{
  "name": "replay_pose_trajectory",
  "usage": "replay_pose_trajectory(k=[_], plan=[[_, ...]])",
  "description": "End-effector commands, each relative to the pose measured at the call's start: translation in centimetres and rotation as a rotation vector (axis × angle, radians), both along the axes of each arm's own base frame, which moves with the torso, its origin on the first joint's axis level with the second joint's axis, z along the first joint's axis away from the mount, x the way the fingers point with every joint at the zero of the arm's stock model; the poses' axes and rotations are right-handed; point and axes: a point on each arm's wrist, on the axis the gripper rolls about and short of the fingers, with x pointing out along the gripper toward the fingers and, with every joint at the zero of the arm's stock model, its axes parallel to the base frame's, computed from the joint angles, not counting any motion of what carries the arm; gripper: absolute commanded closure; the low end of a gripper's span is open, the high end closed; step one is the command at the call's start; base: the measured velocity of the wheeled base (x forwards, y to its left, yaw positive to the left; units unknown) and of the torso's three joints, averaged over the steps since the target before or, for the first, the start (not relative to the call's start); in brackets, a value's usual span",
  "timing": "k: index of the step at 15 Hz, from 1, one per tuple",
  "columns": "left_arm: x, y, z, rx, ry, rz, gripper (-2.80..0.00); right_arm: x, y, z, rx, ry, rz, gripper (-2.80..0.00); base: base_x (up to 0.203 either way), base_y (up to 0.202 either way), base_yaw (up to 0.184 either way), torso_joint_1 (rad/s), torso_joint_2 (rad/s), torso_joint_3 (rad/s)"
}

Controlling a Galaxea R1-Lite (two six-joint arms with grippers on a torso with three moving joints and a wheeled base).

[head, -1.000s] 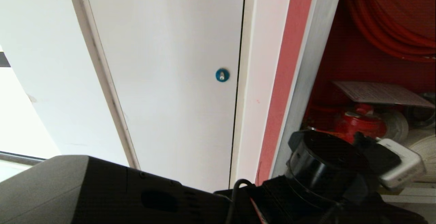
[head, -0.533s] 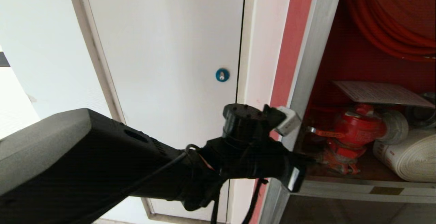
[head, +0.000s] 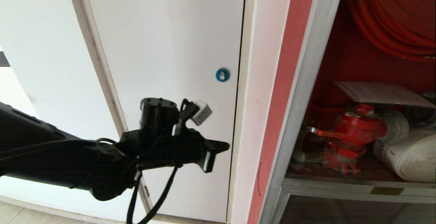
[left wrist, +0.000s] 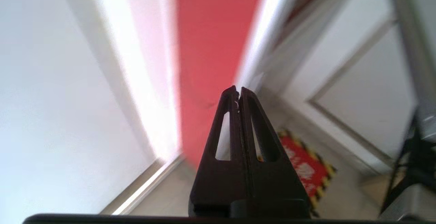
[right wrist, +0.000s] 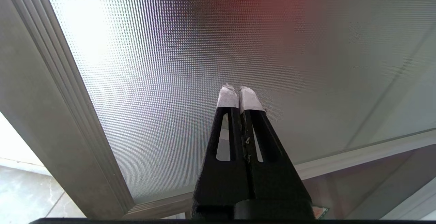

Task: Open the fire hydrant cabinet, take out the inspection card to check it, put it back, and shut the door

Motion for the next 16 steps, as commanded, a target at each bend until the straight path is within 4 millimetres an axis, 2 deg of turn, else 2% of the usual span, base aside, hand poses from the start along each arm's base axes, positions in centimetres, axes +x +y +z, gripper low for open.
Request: replay_pose_trajectory(k=[1,5,7,8,12,16], plan=[[-1.7,5.4,1.9,-0.012,-0.05,0.111,0.0,0.0,0.0,0.0,0.0,0.0,0.001,0.0,0.0,0.0,0.0,0.0,0.0,0.0],[-4.3,12.5,2.7,0.018,-0.123,0.311,0.0,0.0,0.0,0.0,0.0,0.0,0.001,0.0,0.0,0.0,0.0,0.0,0.0,0.0],[-5.8,15.0,2.9,0.023,-0.149,0.398,0.0,0.0,0.0,0.0,0.0,0.0,0.001,0.0,0.0,0.0,0.0,0.0,0.0,0.0],[-7.1,16.1,3.5,0.019,-0.188,0.44,0.0,0.0,0.0,0.0,0.0,0.0,0.001,0.0,0.0,0.0,0.0,0.0,0.0,0.0],[-13.1,19.0,5.0,-0.005,-0.344,0.581,0.0,0.0,0.0,0.0,0.0,0.0,0.001,0.0,0.0,0.0,0.0,0.0,0.0,0.0],[-20.6,19.3,5.3,-0.053,-0.538,0.634,0.0,0.0,0.0,0.0,0.0,0.0,0.001,0.0,0.0,0.0,0.0,0.0,0.0,0.0]])
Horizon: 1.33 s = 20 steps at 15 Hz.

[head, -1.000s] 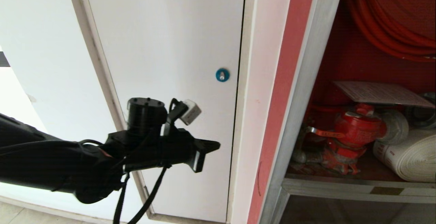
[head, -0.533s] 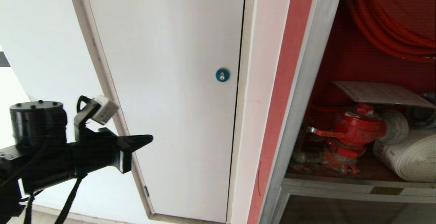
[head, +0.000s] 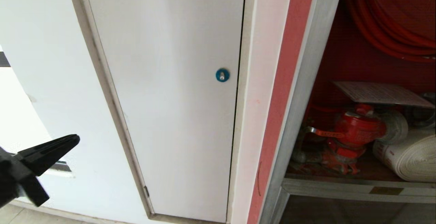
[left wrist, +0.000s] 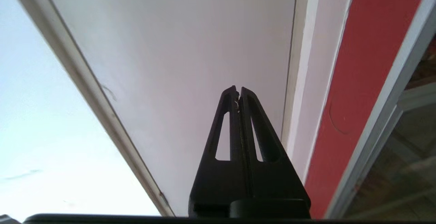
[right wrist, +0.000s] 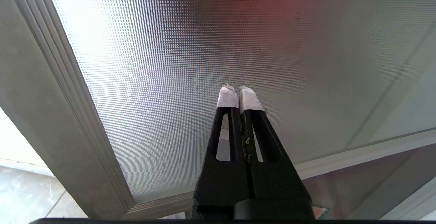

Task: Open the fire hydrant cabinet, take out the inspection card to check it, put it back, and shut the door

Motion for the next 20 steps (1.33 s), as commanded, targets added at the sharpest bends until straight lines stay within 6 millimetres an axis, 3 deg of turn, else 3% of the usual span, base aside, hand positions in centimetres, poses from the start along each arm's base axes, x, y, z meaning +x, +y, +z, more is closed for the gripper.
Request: replay_pose_trajectory(k=[1,4,7,12,17,20], plan=[[-6.0,-0.1,0.3,0.005,-0.174,0.017,0.0,0.0,0.0,0.0,0.0,0.0,0.001,0.0,0.0,0.0,0.0,0.0,0.0,0.0],[-10.6,-0.4,-1.8,-0.006,-0.195,0.02,0.0,0.0,0.0,0.0,0.0,0.0,0.001,0.0,0.0,0.0,0.0,0.0,0.0,0.0],[-12.9,-0.5,-3.9,-0.041,-0.148,0.0,0.0,0.0,0.0,0.0,0.0,0.0,0.001,0.0,0.0,0.0,0.0,0.0,0.0,0.0],[-14.1,-0.4,-7.3,-0.059,-0.169,-0.011,0.0,0.0,0.0,0.0,0.0,0.0,0.001,0.0,0.0,0.0,0.0,0.0,0.0,0.0],[-13.6,0.2,-10.5,-0.09,-0.151,0.303,0.0,0.0,0.0,0.0,0.0,0.0,0.001,0.0,0.0,0.0,0.0,0.0,0.0,0.0],[-13.2,0.3,-11.5,-0.085,-0.126,0.331,0.0,0.0,0.0,0.0,0.0,0.0,0.001,0.0,0.0,0.0,0.0,0.0,0.0,0.0]])
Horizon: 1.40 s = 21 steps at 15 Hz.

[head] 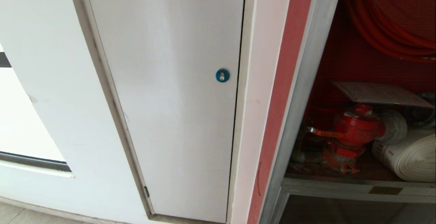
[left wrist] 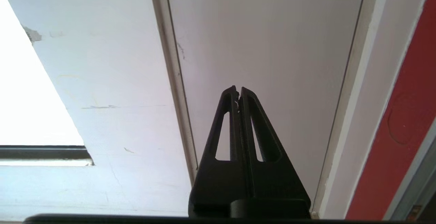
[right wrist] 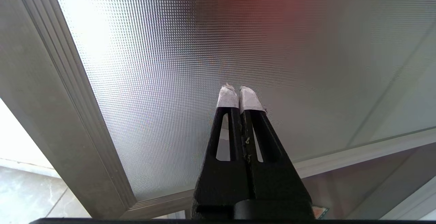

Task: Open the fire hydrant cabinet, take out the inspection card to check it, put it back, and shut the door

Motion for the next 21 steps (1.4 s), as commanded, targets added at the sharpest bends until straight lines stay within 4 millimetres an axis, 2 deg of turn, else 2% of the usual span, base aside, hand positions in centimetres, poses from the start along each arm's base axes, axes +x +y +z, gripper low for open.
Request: replay_pose_trajectory(k=[1,4,12,21], plan=[[0.2,0.0,-0.5,0.0,0.014,0.014,0.0,0.0,0.0,0.0,0.0,0.0,0.002,0.0,0.0,0.0,0.0,0.0,0.0,0.0],[0.2,0.3,-0.7,0.045,0.03,0.124,0.0,0.0,0.0,0.0,0.0,0.0,0.002,0.0,0.0,0.0,0.0,0.0,0.0,0.0],[0.3,0.2,-2.2,0.04,0.176,0.093,0.0,0.0,0.0,0.0,0.0,0.0,0.002,0.0,0.0,0.0,0.0,0.0,0.0,0.0],[0.3,0.2,-2.2,-0.044,0.178,0.089,0.0,0.0,0.0,0.0,0.0,0.0,0.002,0.0,0.0,0.0,0.0,0.0,0.0,0.0]])
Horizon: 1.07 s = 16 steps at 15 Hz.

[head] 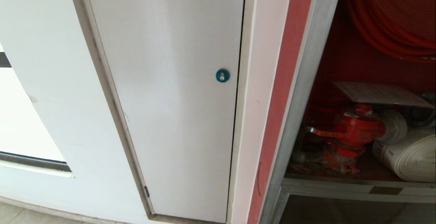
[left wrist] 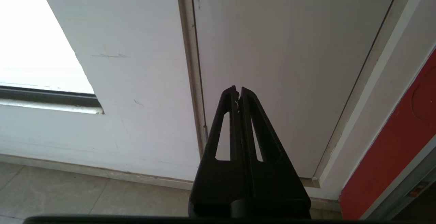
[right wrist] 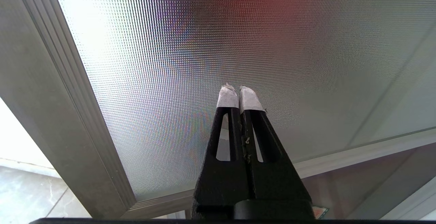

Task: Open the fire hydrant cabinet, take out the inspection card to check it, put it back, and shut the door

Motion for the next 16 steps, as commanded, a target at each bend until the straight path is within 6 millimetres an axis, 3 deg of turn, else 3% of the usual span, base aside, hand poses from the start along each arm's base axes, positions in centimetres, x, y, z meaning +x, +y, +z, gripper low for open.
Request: replay_pose_trajectory(k=[1,9,16], plan=[[0.06,0.0,-0.16,0.0,0.007,0.001,0.0,0.0,0.0,-0.01,0.0,0.0,0.001,0.0,0.0,0.0,0.0,0.0,0.0,0.0],[0.05,0.0,-0.12,0.0,0.006,-0.001,0.0,0.0,0.0,-0.01,0.0,0.0,0.0,0.0,0.0,0.0,0.0,0.0,0.0,0.0],[0.05,0.0,-0.12,0.0,0.006,-0.001,0.0,0.0,0.0,-0.01,0.0,0.0,0.001,0.0,-0.18,0.0,0.001,0.004,0.0,0.002]])
